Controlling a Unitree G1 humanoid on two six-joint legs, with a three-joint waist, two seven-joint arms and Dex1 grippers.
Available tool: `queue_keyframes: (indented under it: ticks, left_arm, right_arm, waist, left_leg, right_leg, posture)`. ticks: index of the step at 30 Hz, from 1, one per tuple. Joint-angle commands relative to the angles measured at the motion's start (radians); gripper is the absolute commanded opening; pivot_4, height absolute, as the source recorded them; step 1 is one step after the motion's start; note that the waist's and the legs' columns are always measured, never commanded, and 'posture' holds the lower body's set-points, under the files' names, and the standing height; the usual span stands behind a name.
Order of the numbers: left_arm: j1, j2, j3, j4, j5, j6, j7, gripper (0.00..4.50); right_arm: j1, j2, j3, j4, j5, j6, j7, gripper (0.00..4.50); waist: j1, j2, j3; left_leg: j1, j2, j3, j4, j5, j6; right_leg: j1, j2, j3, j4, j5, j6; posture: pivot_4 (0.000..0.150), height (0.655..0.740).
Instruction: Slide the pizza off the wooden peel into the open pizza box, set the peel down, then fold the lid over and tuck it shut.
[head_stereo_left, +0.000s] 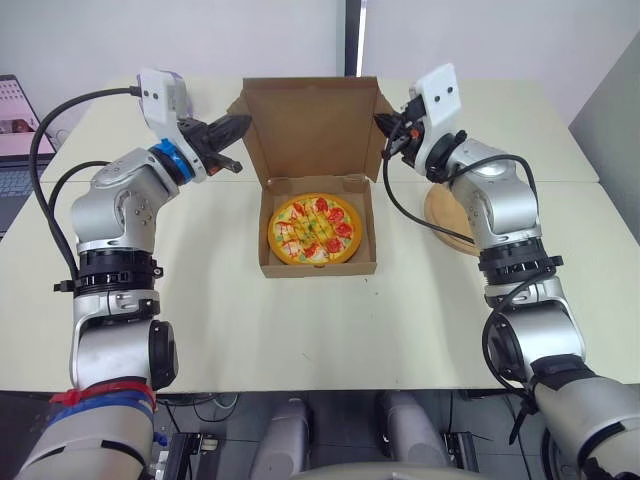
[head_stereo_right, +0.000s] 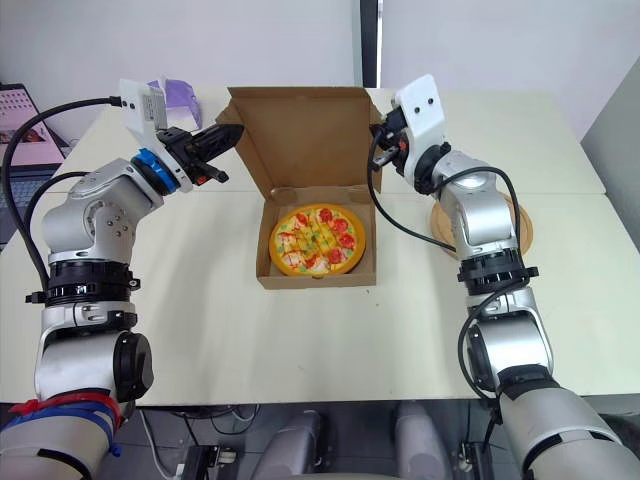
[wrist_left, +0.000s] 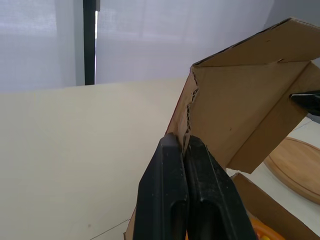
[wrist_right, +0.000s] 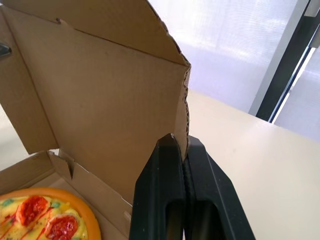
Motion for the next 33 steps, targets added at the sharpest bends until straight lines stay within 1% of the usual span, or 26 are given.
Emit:
queue_keyframes:
  ticks: [1,10,18,23,28,30,33]
  left_arm:
    - [0.009,-0.005,0.012,-0.12,-0.025,0.036,0.025,0.0]
    - [0.172,-0.044,0.073,-0.377,-0.072,0.154,0.143,0.0]
    - [0.342,-0.087,0.117,-0.577,-0.09,0.166,0.238,0.0]
    - [0.438,-0.123,0.121,-0.668,-0.091,0.139,0.291,0.0]
    - [0.537,-0.166,0.108,-0.758,-0.085,0.115,0.336,0.0]
    - [0.558,-0.172,0.102,-0.779,-0.085,0.112,0.345,0.0]
    - [0.545,-0.17,0.099,-0.773,-0.087,0.107,0.354,0.0]
  right_arm:
    - [-0.038,0.034,0.024,-0.114,0.014,0.055,-0.023,0.02]
    - [0.062,0.09,0.052,-0.316,0.029,0.211,-0.088,0.02]
    - [0.164,0.129,0.063,-0.445,0.042,0.295,-0.12,0.02]
    - [0.253,0.167,0.086,-0.552,0.06,0.36,-0.144,0.02]
    - [0.314,0.206,0.09,-0.609,0.071,0.407,-0.17,0.02]
    - [0.321,0.21,0.092,-0.623,0.069,0.414,-0.174,0.02]
    - [0.297,0.202,0.097,-0.62,0.06,0.407,-0.17,0.02]
  waist:
    - [0.0,0.0,0.0]
    - [0.001,0.0,0.0]
    - [0.0,0.0,0.0]
    - [-0.003,0.001,0.0]
    - [-0.007,0.001,-0.001]
    - [-0.007,0.001,-0.001]
    - [-0.006,0.001,-0.001]
  left_leg:
    - [0.0,0.0,0.0,0.0,0.0,0.0]
    - [0.0,0.0,-0.001,0.0,0.0,0.0]
    - [0.001,0.001,0.0,0.0,0.0,0.0]
    - [0.002,0.001,0.0,0.0,0.0,0.0]
    - [0.003,0.001,0.001,0.0,0.0,0.0]
    - [0.004,0.002,0.001,0.0,0.0,0.0]
    - [0.004,0.001,0.001,0.0,0.0,0.0]
  right_leg:
    - [0.0,0.0,0.0,0.0,0.0,0.0]
    - [-0.002,0.0,0.001,0.002,0.0,0.0]
    - [-0.001,0.0,0.001,0.002,0.0,0.0]
    - [-0.001,0.0,0.001,0.002,0.0,0.0]
    - [0.0,0.0,0.001,0.002,0.0,-0.001]
    - [0.0,0.001,0.001,0.002,0.0,-0.001]
    - [0.001,0.001,0.001,0.001,0.001,-0.001]
  posture:
    - [0.15,0.74]
    - [0.15,0.74]
    - [0.15,0.74]
    - [0.15,0.74]
    - [0.15,0.74]
    - [0.15,0.74]
    - [0.15,0.74]
